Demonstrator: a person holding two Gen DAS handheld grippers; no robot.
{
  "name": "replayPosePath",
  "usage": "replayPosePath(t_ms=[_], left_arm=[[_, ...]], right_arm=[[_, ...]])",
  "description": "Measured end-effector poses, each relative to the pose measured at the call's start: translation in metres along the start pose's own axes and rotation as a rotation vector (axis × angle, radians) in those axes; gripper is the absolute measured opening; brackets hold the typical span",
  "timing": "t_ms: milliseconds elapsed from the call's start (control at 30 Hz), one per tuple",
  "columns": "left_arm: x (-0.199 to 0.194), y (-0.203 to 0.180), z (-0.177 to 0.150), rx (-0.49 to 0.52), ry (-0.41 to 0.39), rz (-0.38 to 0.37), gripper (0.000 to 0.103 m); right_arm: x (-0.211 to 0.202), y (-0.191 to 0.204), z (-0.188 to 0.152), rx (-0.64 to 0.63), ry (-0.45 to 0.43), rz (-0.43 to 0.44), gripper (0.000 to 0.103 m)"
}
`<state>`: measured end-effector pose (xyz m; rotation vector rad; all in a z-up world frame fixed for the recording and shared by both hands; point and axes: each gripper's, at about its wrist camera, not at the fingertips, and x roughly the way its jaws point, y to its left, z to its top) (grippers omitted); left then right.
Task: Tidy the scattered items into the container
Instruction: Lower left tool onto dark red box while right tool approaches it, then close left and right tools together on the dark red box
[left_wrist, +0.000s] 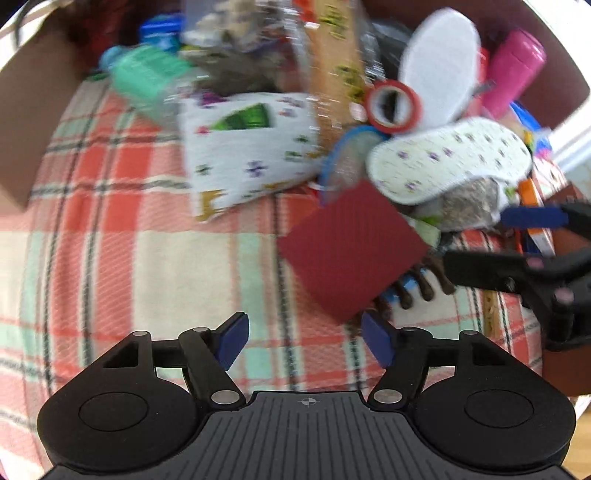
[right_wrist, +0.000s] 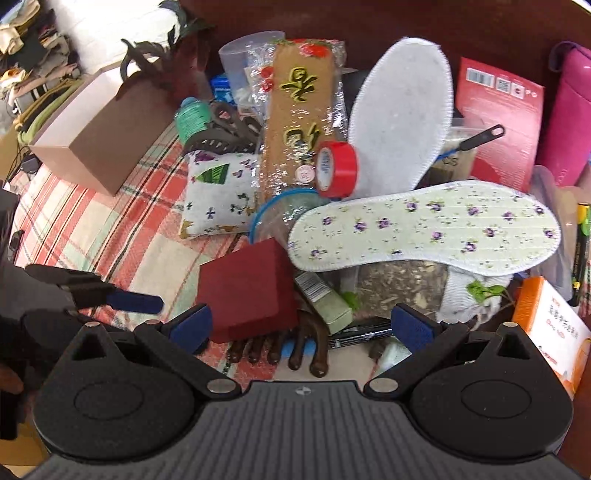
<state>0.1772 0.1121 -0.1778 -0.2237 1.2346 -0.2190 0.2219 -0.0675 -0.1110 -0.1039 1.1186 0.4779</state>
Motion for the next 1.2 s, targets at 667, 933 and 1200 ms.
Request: replayPosePath(t_ms=[667, 933, 1200], left_arm=[[0.034, 0.004, 0.058, 0.072, 0.083, -0.210, 0.080], [0.040, 0.000, 0.064, 0.103, 0.103, -0.240, 0.083], [0.041, -0.006, 0.057, 0.124, 0.104, -0.243, 0.075]], right_arm=[[0.054, 0.063, -0.019, -0.270, 0.028, -0.037, 0.103], [0.065, 0.061, -0.021, -0.264, 0.023, -0.084, 0.092], [0.066, 0.066, -0.025, -0.299, 0.014, -0.127, 0.087]])
